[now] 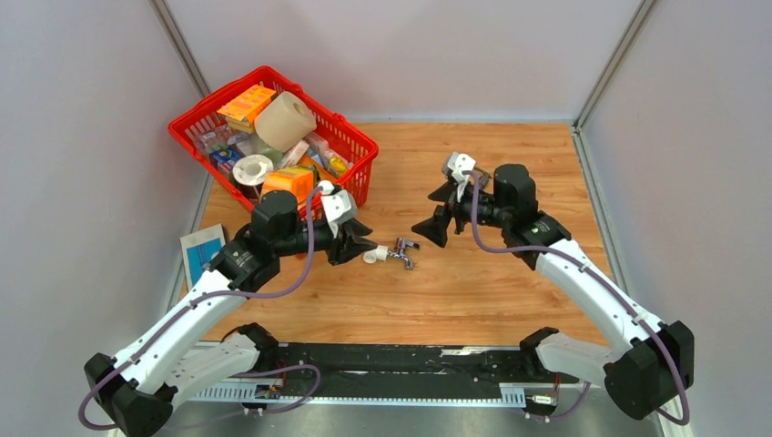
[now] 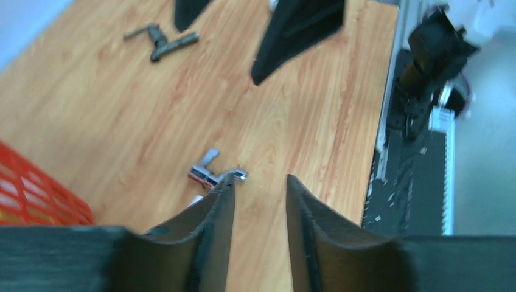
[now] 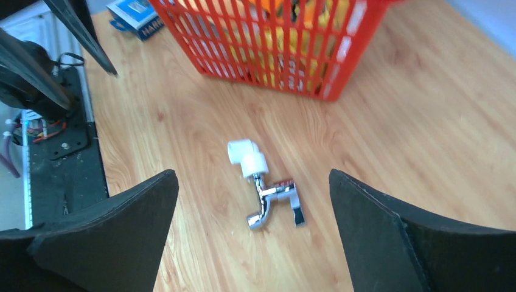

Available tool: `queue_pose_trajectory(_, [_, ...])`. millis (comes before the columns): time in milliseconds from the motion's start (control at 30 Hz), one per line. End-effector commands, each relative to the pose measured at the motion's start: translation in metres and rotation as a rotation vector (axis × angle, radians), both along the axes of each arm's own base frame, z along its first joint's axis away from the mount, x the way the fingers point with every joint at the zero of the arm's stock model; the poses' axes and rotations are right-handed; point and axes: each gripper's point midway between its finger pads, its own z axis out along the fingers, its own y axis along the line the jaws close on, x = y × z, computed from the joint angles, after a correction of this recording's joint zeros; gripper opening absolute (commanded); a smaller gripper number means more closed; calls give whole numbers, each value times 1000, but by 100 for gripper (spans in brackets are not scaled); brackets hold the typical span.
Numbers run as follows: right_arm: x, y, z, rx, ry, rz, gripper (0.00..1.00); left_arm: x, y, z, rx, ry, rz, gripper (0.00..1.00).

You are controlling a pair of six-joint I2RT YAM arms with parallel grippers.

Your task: Install the water faucets

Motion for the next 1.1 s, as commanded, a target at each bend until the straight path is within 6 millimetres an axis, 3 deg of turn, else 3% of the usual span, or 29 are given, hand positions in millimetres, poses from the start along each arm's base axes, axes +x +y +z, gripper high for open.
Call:
queue_pose_trajectory(0, [18, -15, -31, -10, 84, -195, 100, 27, 8, 3, -82, 180, 266, 51])
queue_pose_trajectory(100, [32, -27, -45, 7, 171, -351, 100, 33, 13, -8, -78, 333, 384, 69])
queue_pose_trajectory(200, [52, -40, -50, 62, 307, -561, 100, 32, 15, -25, -64, 521, 484, 69])
queue_pose_trajectory(400, [39, -32, -81, 79, 367, -496, 100, 30, 19, -44, -4, 623, 603, 70])
queue_pose_trajectory(500, [41, -33, -98, 39, 397, -514, 100, 41, 27, -68, 114, 575, 758, 67])
queue_pose_trajectory(600, [43, -38, -108, 24, 407, -552, 98, 48, 26, -85, 130, 631, 889, 67])
queue_pose_trajectory(867, [41, -60, -109, 24, 340, -646, 98, 69, 8, -144, 286, 691, 954, 70])
queue_pose_trajectory(1067, [35, -66, -106, 44, 328, -659, 99, 87, 7, -183, 460, 645, 994, 73])
